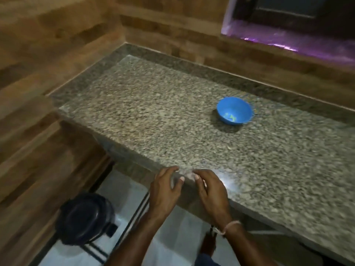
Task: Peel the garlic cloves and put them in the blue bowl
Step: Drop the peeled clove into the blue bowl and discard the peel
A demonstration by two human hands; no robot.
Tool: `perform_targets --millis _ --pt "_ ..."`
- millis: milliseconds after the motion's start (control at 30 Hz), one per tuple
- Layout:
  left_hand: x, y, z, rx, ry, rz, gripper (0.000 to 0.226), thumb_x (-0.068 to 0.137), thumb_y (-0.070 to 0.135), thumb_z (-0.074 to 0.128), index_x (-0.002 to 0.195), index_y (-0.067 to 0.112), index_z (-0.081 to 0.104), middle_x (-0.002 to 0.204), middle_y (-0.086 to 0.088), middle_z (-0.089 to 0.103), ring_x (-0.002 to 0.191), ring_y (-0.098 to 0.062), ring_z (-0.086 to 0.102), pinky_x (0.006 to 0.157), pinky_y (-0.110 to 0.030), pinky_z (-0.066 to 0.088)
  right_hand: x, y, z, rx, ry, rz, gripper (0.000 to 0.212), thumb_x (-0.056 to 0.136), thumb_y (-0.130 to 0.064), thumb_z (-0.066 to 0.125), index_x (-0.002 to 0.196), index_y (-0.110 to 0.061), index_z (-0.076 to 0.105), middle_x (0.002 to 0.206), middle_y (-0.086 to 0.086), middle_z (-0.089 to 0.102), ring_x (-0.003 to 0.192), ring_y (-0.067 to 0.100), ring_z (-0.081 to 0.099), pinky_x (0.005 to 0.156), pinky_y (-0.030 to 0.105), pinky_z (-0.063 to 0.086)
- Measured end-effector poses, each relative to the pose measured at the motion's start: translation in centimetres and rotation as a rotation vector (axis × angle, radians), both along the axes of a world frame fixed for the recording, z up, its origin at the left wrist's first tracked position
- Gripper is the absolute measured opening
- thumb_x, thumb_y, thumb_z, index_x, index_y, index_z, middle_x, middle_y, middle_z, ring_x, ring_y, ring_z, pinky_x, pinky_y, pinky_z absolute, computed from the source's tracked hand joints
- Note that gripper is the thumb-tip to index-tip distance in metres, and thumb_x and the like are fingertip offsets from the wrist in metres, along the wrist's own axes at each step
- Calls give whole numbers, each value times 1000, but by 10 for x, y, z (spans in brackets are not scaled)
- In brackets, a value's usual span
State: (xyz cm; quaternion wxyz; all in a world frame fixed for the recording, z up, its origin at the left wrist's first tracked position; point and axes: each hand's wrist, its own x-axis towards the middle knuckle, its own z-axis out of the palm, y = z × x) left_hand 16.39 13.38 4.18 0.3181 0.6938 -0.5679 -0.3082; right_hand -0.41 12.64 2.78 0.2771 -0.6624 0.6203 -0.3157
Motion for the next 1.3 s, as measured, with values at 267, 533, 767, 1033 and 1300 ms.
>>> perform_targets --millis 267,533,767,1033,1300 --pt "-117 -63 -15 46 18 -140 41 97 29 68 138 29 62 140 5 59 128 -17 57 105 -42 52 -128 -54 -9 33 59 -104 27 109 -32 56 128 -23 72 128 -8 69 118 11 64 92 19 43" --pt "-153 -149 -34 12 -144 -283 40 90 4 70 127 19 70 120 -1 63 104 -11 62 88 -22 50 -170 -111 -31 128 173 -115 35 102 -22 63 136 -19 66 134 4 64 120 25 65 92 42 57" --pt "-170 -201 -55 -10 -292 -440 23 85 7 75 102 23 70 103 2 60 97 -21 61 75 -41 54 -168 -149 -33 234 329 -118 27 90 -15 69 117 -18 66 121 5 58 114 29 54 79 42 52" --pt "-169 -208 -45 -26 -142 -321 19 95 16 64 90 31 54 88 13 57 86 -9 55 65 -34 45 -159 -157 -45 183 320 -217 28 86 -8 75 100 -25 58 111 -5 50 99 22 45 60 42 49" --pt "-187 -298 -2 -269 -237 -290 13 92 17 75 102 24 68 98 7 70 98 -21 56 71 -31 37 -156 -154 -49 140 304 -240 32 88 -7 75 110 -25 59 118 -7 50 104 20 46 70 43 51"
